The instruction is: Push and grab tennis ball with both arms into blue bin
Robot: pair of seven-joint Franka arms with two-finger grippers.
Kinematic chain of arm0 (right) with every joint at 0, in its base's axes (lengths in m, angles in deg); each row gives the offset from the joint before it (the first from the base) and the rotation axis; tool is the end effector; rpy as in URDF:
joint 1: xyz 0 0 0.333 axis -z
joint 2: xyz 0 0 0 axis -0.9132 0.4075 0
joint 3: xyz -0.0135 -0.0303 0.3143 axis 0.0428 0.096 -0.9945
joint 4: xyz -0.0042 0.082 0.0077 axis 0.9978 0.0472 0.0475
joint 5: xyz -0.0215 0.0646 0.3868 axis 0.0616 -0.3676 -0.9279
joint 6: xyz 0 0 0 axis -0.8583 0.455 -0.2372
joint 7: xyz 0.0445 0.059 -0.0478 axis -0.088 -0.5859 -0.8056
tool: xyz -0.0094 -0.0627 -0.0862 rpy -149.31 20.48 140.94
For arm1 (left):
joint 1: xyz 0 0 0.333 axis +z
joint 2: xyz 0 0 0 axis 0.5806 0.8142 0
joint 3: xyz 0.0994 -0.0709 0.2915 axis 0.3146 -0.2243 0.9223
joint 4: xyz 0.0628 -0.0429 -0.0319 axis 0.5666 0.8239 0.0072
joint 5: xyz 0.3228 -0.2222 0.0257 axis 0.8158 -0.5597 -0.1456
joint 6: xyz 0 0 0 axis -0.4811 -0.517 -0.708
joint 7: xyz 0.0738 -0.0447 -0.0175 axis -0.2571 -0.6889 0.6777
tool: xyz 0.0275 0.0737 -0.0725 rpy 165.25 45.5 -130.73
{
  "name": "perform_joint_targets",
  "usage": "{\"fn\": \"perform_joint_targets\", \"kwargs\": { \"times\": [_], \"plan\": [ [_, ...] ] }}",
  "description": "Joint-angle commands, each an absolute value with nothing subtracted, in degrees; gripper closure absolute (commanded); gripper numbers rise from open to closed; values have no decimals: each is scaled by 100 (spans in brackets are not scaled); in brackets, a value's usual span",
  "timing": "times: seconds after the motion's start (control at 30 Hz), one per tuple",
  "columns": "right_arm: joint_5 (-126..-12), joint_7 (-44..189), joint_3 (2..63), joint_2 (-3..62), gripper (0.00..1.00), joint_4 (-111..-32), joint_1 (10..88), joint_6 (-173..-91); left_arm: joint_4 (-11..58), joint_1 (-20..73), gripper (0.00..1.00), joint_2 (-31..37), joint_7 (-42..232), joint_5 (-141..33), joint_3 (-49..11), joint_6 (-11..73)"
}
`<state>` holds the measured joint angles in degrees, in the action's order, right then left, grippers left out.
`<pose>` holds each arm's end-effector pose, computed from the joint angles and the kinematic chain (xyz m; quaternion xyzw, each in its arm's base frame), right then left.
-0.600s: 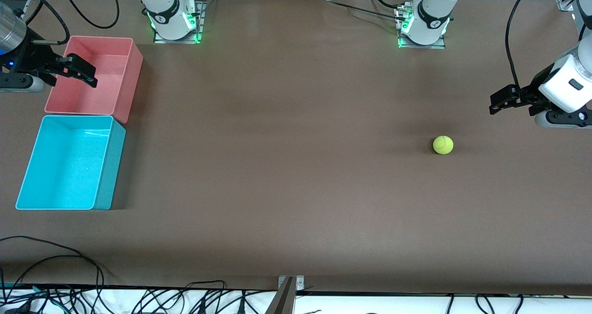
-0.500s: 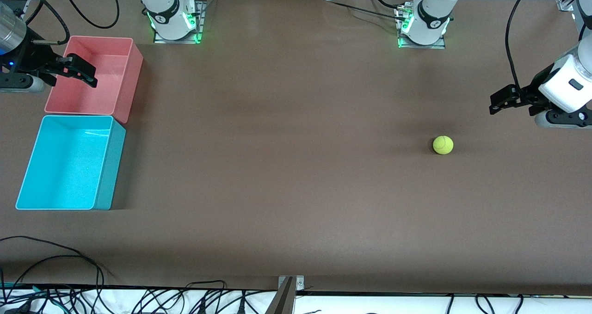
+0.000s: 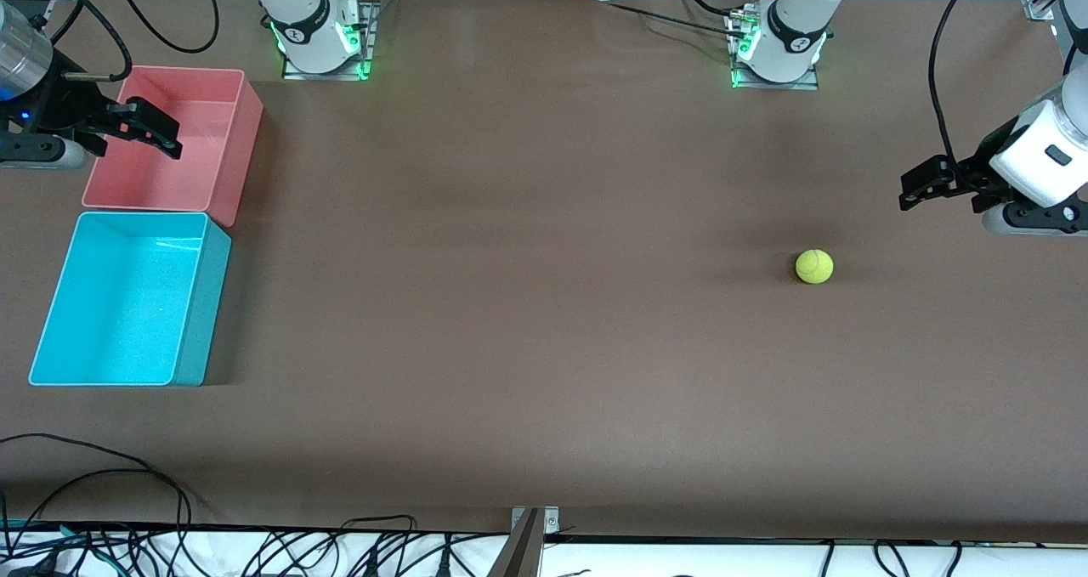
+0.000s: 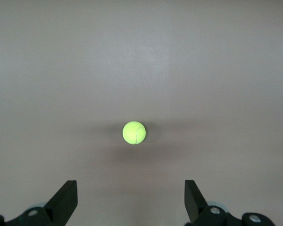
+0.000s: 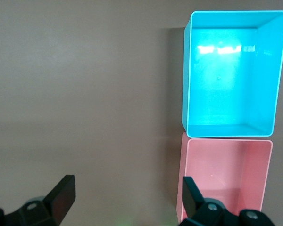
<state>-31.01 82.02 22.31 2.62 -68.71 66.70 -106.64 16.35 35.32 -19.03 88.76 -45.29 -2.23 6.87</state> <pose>0.5328 0.0346 0.6087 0.9996 -0.0068 -0.0212 0.0143 0.5746 -0.0131 0.5752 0.9996 -0.0084 -0.0283 0.0003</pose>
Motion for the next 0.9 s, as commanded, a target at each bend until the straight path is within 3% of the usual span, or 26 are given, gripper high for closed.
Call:
{"fn": "perform_joint_targets", "kwargs": {
  "times": [0.0, 0.87],
  "plan": [
    [-3185, 8233, 2223, 278, 0, -6755, 6692, -10562, 1708, 3523, 0, -1965, 8716, -4484, -238, 741],
    [-3202, 8303, 2231, 366, 0, -6667, 6683, -10597, 1708, 3523, 0, -1895, 8733, -4651, -238, 741]
  ]
}}
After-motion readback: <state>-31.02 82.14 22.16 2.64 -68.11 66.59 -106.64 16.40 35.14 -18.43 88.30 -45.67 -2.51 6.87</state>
